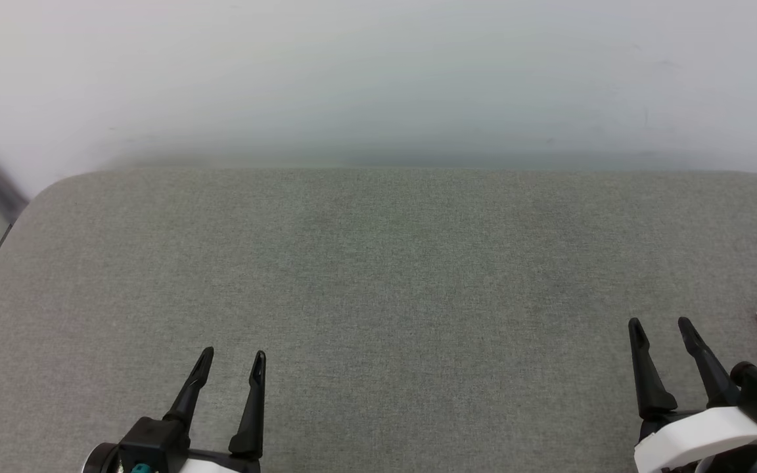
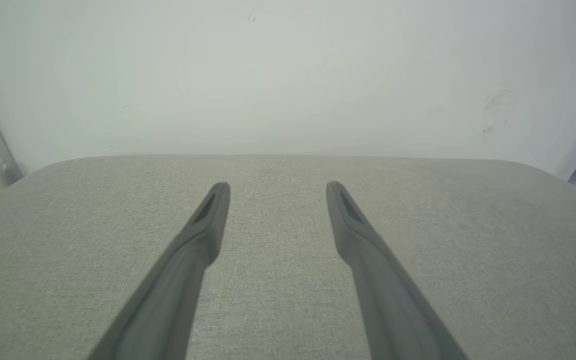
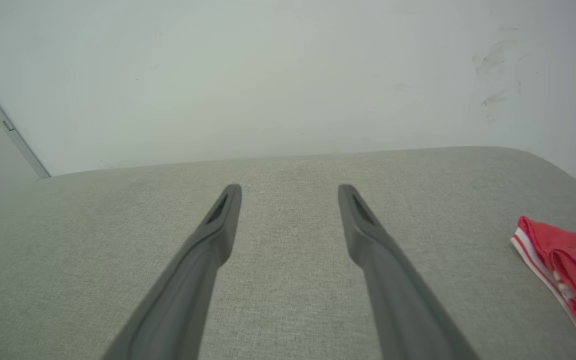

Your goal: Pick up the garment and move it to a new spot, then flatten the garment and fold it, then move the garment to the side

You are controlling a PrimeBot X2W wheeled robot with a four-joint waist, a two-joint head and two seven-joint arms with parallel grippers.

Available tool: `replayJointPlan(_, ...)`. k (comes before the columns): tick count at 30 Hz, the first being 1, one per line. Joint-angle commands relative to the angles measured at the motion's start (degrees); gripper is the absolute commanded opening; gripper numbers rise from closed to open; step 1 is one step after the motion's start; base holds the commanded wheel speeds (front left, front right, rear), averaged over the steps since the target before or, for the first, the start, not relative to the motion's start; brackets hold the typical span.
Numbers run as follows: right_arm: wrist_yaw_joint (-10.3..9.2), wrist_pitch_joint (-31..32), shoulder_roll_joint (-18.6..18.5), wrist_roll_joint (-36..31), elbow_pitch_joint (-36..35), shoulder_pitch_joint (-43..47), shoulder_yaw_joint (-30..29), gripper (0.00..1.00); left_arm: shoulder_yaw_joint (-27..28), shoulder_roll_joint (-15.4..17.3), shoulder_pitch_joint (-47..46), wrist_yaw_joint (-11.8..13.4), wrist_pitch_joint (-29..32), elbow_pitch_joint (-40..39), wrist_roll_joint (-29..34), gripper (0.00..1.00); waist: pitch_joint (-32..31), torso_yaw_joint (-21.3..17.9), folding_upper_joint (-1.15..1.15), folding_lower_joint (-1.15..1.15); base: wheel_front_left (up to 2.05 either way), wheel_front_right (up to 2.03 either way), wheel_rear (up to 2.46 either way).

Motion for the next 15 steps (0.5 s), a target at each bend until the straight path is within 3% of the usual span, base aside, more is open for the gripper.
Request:
replayJointPlan(1, -0.02, -0.5, 0.4, -0.1, 0.2, 0.1, 0.3, 1.0, 0.1, -0.2, 0.1, -0.1, -0.1, -0.5, -0.2, 1.0, 0.0, 0.0, 0.0, 0.01, 0.0, 0.0, 0.0)
replayJointPlan(15, -0.02, -0.5, 1.1, 0.4, 0.2, -0.8, 1.0, 1.0, 0.3, 0.0, 0.4, -0.1, -0.1, -0.5, -1.1, 1.0, -0.2, -0.3, 0.0, 0.01, 0.0, 0.0, 0.0)
